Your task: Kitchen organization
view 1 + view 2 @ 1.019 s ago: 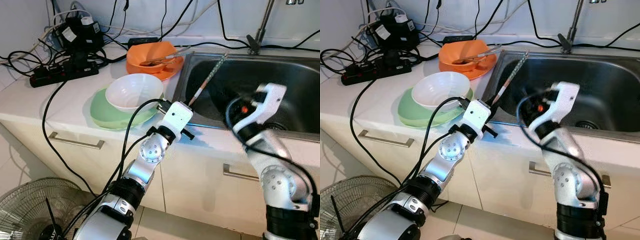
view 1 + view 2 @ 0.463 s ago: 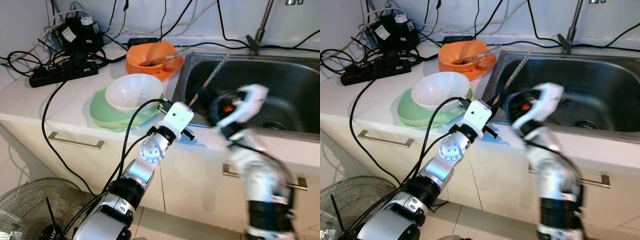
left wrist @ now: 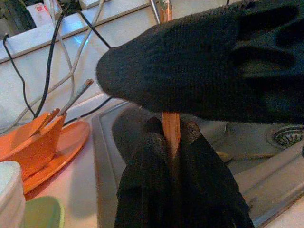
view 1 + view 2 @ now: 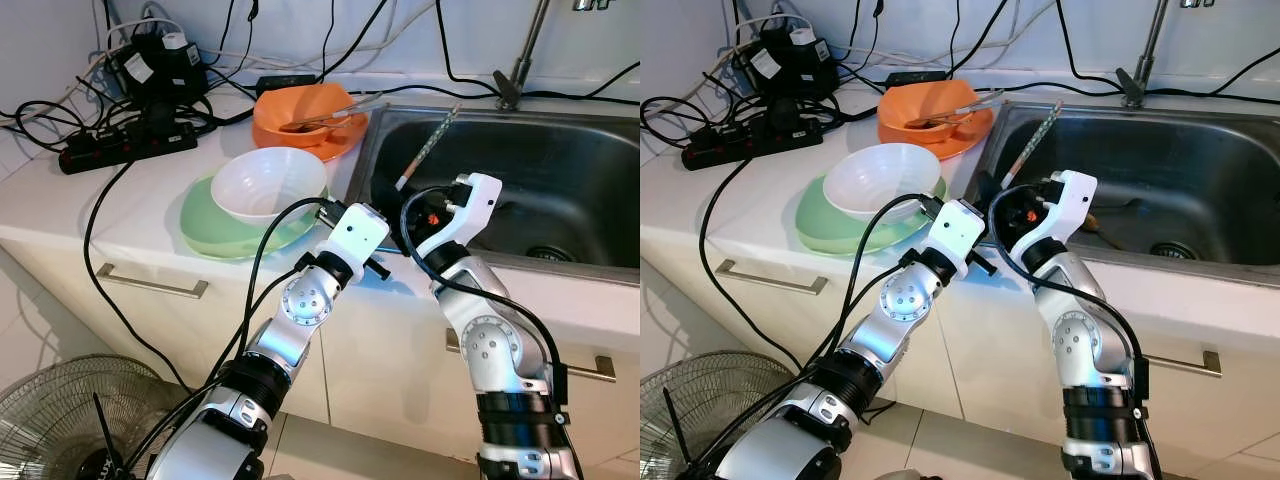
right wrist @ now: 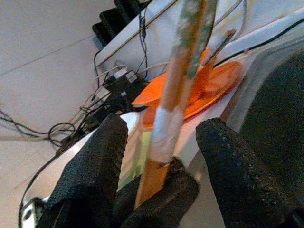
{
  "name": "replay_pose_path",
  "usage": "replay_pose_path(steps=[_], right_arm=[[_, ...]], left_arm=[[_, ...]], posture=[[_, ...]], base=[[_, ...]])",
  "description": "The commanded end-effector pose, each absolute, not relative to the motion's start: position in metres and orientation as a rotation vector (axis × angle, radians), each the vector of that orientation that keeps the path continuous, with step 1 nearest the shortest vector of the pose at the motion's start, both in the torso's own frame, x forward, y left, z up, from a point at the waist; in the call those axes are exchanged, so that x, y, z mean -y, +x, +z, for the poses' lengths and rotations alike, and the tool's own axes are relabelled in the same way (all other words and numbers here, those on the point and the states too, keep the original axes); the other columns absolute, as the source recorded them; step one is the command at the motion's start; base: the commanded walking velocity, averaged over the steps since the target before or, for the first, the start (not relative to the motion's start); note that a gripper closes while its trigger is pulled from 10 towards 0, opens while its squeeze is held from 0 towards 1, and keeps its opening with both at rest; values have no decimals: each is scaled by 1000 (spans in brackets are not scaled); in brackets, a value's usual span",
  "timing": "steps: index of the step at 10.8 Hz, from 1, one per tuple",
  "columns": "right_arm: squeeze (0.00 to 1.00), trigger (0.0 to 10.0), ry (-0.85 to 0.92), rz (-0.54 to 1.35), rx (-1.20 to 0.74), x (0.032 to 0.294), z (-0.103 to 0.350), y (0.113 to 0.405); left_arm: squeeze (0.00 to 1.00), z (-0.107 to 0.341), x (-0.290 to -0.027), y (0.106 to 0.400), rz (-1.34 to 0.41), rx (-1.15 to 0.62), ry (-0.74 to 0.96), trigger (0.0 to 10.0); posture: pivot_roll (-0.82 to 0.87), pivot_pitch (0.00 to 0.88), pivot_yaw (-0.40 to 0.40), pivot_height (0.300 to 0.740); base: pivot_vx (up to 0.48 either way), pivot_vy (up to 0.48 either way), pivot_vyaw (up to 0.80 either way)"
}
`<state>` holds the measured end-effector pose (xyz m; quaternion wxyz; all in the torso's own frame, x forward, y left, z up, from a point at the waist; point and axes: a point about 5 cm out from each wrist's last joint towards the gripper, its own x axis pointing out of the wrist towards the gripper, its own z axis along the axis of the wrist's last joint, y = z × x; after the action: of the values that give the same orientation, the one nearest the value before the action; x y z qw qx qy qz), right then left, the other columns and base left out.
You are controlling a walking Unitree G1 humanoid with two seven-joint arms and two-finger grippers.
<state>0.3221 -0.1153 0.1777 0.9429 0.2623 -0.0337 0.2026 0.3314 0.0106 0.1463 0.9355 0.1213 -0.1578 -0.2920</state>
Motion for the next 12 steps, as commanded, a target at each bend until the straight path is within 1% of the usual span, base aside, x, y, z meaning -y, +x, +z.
replay_pose_path(steps=[1, 2, 3, 4, 5, 8, 9, 12], right_arm=[[0, 10000, 545, 400, 101, 115, 186, 326], [0, 10000, 552, 368, 115, 119, 187, 329], [0, 9490, 558, 340, 120, 122, 186, 331], [0, 3176, 561, 324, 121, 123, 186, 333], [0, 0, 564, 315, 124, 124, 187, 335], [0, 0, 574, 318, 130, 123, 186, 335], [0, 0, 583, 313, 136, 123, 187, 336], [0, 0, 596, 303, 147, 125, 188, 338]], left_arm=[[0, 141, -14, 333, -588, 294, 262, 10000], [0, 141, -14, 333, -589, 294, 262, 10000], [0, 141, -13, 333, -590, 294, 263, 10000], [0, 141, -13, 333, -590, 294, 264, 10000], [0, 141, -14, 333, -590, 294, 266, 10000], [0, 142, -14, 334, -589, 299, 271, 10000], [1000, 142, -12, 333, -605, 301, 267, 10000], [1000, 141, -11, 331, -621, 306, 266, 10000]], posture=[[27, 0, 95, 740], [27, 0, 94, 740], [28, 0, 94, 740], [28, 0, 94, 740], [31, 0, 94, 740], [28, 0, 94, 740], [29, 0, 93, 740], [32, 0, 91, 740]], base=[[0, 0, 0], [0, 0, 0], [0, 0, 0], [0, 0, 0], [0, 0, 0], [0, 0, 0], [0, 0, 0], [0, 0, 0]])
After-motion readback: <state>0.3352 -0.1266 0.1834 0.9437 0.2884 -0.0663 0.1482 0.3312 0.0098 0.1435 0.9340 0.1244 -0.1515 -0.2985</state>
